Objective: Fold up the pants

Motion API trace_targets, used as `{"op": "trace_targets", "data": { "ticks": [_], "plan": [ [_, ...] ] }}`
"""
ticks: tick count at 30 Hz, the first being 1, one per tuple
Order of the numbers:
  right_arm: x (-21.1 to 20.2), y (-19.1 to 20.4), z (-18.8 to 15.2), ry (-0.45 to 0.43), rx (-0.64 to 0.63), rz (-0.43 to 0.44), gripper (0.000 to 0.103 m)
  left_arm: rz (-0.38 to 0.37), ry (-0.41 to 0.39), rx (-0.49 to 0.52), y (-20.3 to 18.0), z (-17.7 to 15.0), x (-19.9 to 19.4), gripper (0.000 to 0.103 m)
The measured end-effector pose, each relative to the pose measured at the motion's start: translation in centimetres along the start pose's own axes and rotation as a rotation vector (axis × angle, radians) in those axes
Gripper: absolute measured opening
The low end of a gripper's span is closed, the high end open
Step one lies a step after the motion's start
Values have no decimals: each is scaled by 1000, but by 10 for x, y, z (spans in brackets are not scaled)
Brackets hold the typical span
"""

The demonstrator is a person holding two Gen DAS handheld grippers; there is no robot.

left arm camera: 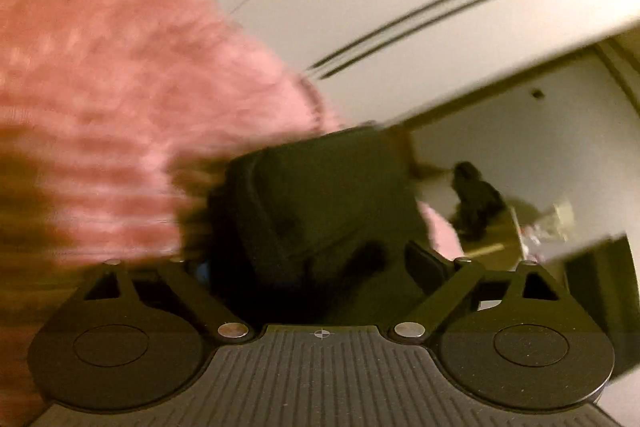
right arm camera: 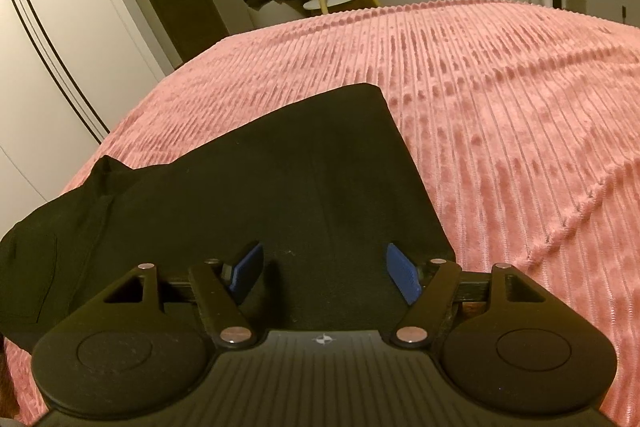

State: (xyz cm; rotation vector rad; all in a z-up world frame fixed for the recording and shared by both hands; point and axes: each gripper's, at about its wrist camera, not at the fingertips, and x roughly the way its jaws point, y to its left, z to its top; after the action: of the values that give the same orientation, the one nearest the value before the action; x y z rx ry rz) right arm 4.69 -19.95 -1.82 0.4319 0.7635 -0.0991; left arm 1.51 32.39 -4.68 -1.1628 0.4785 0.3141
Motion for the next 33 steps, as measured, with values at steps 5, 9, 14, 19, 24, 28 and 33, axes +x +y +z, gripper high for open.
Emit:
{"op": "trace_targets", "data": {
  "ticks": [5,9,14,19,24,28,33],
  "plan": [
    [-4,-4,1,-11,32,14,69,13,-1,75,-17,8,-1,40],
    [-13,-9,2,-62,66,31,69,-17,-35,324,-67,7,-26,27],
    [-24,-16,4,-119,117,59,69,-126,-106,673,-160,-41,-79,27],
    [-31,-19,5,-145,145,88,69,-252,-134,962,-233,-124,-117,27],
    [-39,-24,5,-172,169,125,69,-315,-127,1178,-265,-216,-131,28],
    [-43,-27,4,-177,185,150,69,-338,-44,1278,-269,-279,-118,31],
    [-43,-28,4,-172,196,167,69,-291,144,1348,-259,-335,-90,86]
  ]
}}
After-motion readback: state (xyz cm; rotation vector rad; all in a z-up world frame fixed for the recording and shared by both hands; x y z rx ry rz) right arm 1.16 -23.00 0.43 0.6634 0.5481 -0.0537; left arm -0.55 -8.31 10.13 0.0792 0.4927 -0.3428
